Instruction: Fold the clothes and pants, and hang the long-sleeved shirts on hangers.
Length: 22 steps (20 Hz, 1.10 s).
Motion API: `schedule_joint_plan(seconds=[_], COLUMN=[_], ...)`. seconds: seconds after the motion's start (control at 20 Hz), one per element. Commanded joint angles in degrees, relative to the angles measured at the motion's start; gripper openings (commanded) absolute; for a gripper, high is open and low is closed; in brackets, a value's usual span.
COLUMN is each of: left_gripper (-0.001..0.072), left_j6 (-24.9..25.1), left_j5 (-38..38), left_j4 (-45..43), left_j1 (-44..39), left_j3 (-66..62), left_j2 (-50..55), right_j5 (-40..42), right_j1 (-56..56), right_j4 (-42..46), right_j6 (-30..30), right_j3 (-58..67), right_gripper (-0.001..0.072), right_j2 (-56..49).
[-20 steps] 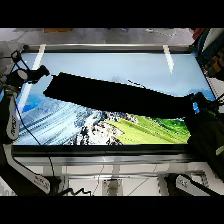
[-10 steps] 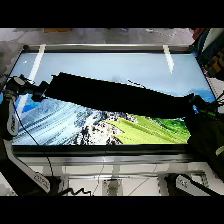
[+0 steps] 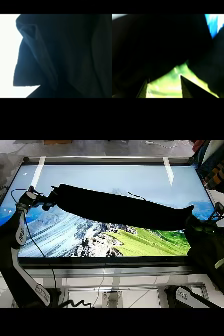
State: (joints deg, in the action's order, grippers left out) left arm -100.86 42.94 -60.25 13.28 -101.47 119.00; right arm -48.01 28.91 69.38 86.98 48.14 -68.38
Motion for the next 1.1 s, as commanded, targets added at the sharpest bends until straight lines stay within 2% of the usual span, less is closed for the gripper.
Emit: schedule_joint_plan(seconds=[0.0,0.1,0.15,0.2,0.25,0.4,0.55,0.6,0.65,0.9,0.95,1.0,1.05], left_gripper=[0.0012,0.0012,0.0012,0.0011,0.0012,0.0012,0.0012,0.0012,0.0012,0.0012,0.0012,0.0012,0.0011], left_j6=[6.5,7.5,7.5,7.4,7.4,7.4,7.4,7.5,7.4,7.5,7.5,7.5,7.5], left_j5=[-5.2,-5.2,-5.2,-5.2,-5.2,-5.2,-5.2,-5.2,-5.2,-4.7,-4.7,-4.7,-4.8], left_j4=[0.7,0.7,0.7,0.8,0.8,0.8,0.8,0.8,0.8,0.7,0.7,0.7,0.7], left_j1=[-2.0,-2.5,-2.7,-2.7,-2.8,-2.9,-2.9,-2.9,-2.9,-2.9,-2.9,-2.8,-2.5], left_j3=[-0.2,-0.2,-0.2,-0.2,-0.2,-0.2,-0.2,-0.2,-0.2,-0.2,-0.2,-0.2,-0.2], left_j2=[-0.2,-0.2,-0.2,-0.2,-0.2,-0.2,-0.2,-0.2,-0.2,-1.2,-1.9,-2.8,-3.9], right_j5=[-5.1,1.2,6.4,12.8,17.6,26.6,30.3,31.2,31.3,30.3,31.2,32.4,32.6], right_j1=[0.0,0.0,0.0,0.0,0.0,0.0,0.0,0.0,0.0,-5.1,-6.5,-7.5,-8.0], right_j4=[0.3,-4.9,-9.0,-14.7,-19.8,-30.0,-33.0,-33.7,-34.8,-36.5,-35.9,-34.7,-32.9], right_j6=[-1.1,-1.0,-0.2,0.6,0.7,0.6,0.7,0.7,0.7,0.6,0.6,0.4,0.4], right_j3=[-6.3,-12.1,-14.3,-16.1,-16.9,-16.4,-14.7,-14.1,-13.2,-5.9,-4.0,-2.4,-0.5], right_gripper=[0.0431,0.0433,0.0473,0.0558,0.0607,0.0609,0.0606,0.0582,0.0549,0.0538,0.0363,0.0144,0.0024], right_j2=[0.0,0.0,0.0,0.0,-0.1,-1.0,-3.4,-4.7,-6.4,-14.7,-15.2,-15.1,-14.8])
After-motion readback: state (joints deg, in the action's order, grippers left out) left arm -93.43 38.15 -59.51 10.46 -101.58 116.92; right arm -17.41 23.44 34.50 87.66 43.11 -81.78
